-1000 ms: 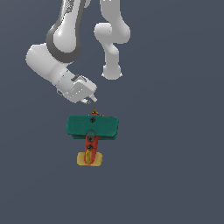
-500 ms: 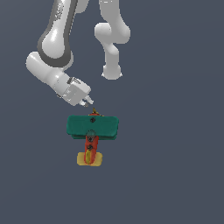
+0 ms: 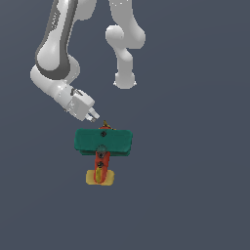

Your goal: Pick up the object and move it to a goal position.

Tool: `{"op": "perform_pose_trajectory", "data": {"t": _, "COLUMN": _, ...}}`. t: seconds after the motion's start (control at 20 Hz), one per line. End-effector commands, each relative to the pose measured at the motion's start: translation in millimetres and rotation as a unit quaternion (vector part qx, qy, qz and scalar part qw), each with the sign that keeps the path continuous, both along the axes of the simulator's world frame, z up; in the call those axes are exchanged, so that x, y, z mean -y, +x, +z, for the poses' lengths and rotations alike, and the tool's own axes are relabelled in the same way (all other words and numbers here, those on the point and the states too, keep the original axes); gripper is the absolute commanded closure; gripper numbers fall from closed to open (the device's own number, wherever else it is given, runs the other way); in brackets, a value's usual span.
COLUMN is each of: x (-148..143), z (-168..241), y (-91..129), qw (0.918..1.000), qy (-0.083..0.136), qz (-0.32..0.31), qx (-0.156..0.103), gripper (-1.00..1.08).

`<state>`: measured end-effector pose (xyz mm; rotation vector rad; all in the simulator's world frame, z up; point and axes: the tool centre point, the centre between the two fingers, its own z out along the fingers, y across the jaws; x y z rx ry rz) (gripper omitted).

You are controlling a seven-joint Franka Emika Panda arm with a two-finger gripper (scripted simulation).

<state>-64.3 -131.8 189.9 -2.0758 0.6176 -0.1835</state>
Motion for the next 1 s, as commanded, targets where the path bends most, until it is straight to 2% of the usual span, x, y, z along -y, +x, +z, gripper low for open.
{"op": "perform_pose_trajectory", "data": {"t": 0.0, "x": 5, "z": -3, "y": 1, "qw": 0.9998, "qy": 0.009, "qz": -0.014, "qx": 0.009, "gripper": -0.20}}
{"op": "perform_pose_trajectory", "data": {"t": 0.5, "x": 28, "z": -14, "y": 6, "qw": 0.9958, "qy": 0.038, "qz": -0.069, "qx": 0.046, "gripper": -0.20}}
{"op": "perform_pose_trajectory", "data": {"t": 0.95, "x": 45, "z": -21, "y": 8, "qw": 0.9907, "qy": 0.051, "qz": -0.106, "qx": 0.069, "gripper": -0.20}}
